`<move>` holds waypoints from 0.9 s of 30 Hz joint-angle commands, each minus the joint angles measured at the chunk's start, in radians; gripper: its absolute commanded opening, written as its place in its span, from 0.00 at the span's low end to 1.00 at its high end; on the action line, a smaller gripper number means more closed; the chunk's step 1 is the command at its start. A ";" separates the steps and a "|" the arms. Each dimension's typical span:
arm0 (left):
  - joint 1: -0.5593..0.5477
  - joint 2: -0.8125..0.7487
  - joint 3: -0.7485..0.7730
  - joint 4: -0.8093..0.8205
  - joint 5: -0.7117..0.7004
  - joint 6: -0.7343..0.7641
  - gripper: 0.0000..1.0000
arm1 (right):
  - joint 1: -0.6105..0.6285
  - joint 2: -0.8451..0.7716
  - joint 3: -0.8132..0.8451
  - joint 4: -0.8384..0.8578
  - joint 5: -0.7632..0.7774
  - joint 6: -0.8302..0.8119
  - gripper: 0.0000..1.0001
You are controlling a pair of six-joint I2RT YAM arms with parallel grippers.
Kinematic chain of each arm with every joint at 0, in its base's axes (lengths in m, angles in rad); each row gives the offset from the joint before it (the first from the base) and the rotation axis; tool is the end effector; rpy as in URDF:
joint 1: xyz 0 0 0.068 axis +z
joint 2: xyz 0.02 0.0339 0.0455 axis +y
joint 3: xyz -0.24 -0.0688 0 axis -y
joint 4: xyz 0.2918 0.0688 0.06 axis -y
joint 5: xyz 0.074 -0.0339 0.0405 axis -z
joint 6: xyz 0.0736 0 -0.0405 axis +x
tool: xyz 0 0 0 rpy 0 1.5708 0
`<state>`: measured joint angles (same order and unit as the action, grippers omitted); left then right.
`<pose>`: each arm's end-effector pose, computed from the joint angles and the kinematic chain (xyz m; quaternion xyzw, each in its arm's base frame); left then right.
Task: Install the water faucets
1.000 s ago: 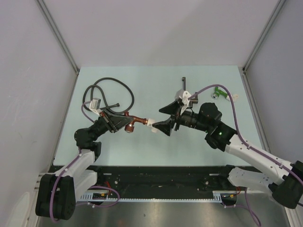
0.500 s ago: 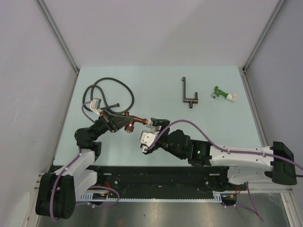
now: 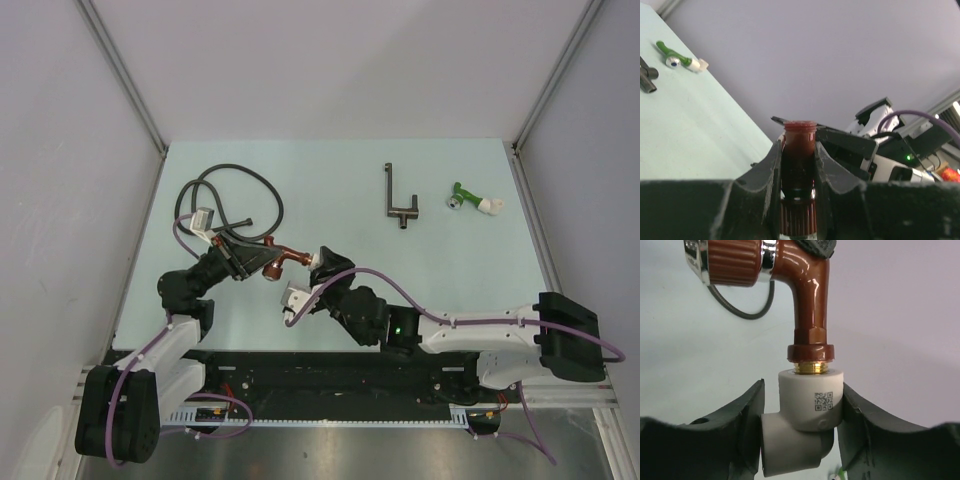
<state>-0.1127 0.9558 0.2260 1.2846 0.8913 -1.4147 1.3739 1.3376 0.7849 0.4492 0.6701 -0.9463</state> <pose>0.2333 -0.0840 0.2230 0.0336 0.5774 -0.6967 0.4244 0.1183 0.3592 0.2313 -0.5552 0.4819 -0.1045 0.6698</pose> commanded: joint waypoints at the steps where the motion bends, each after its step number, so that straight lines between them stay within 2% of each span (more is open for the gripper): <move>1: 0.005 -0.011 0.021 0.444 -0.015 -0.021 0.00 | 0.013 -0.038 0.002 0.048 -0.024 0.033 0.38; 2: 0.005 -0.011 0.021 0.444 -0.017 -0.021 0.00 | 0.014 -0.051 0.004 0.036 -0.039 0.050 0.31; 3: 0.005 -0.012 0.021 0.444 -0.017 -0.020 0.00 | 0.010 -0.078 0.005 0.019 -0.061 0.075 0.19; 6: 0.005 -0.012 0.021 0.444 -0.014 -0.017 0.00 | -0.024 -0.123 0.046 -0.117 -0.182 0.210 0.03; 7: 0.005 -0.012 0.021 0.444 -0.017 -0.017 0.00 | -0.036 -0.149 0.057 -0.179 -0.263 0.290 0.01; 8: 0.005 -0.014 0.021 0.444 -0.017 -0.015 0.00 | -0.048 -0.164 0.077 -0.205 -0.311 0.332 0.00; 9: 0.005 -0.015 0.021 0.444 -0.017 -0.012 0.00 | -0.093 -0.175 0.086 -0.228 -0.425 0.375 0.00; 10: 0.005 -0.015 0.021 0.444 -0.015 -0.009 0.00 | -0.119 -0.192 0.094 -0.260 -0.488 0.485 0.00; 11: 0.005 -0.020 0.021 0.444 -0.015 -0.006 0.00 | -0.154 -0.199 0.100 -0.265 -0.557 0.539 0.00; 12: 0.005 -0.023 0.021 0.444 -0.015 -0.001 0.00 | -0.223 -0.206 0.108 -0.265 -0.711 0.607 0.00; 15: 0.005 -0.032 0.021 0.443 -0.014 0.010 0.00 | -0.324 -0.204 0.117 -0.227 -0.960 0.832 0.00; 20: 0.005 -0.035 0.021 0.444 -0.012 0.013 0.00 | -0.495 -0.141 0.152 -0.149 -1.225 1.153 0.00; 21: 0.005 -0.037 0.021 0.444 -0.012 0.013 0.00 | -0.516 -0.131 0.157 -0.133 -1.291 1.276 0.00; 24: 0.005 -0.040 0.022 0.444 -0.012 0.016 0.00 | -0.593 -0.066 0.177 -0.087 -1.412 1.479 0.00; 27: 0.005 -0.043 0.022 0.444 -0.014 0.016 0.00 | -0.622 -0.017 0.185 -0.047 -1.494 1.576 0.00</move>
<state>-0.1097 0.9348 0.2264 1.3041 0.8536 -1.4227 0.8013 1.2701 0.9115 0.2626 -0.6395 0.3191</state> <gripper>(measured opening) 0.273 0.552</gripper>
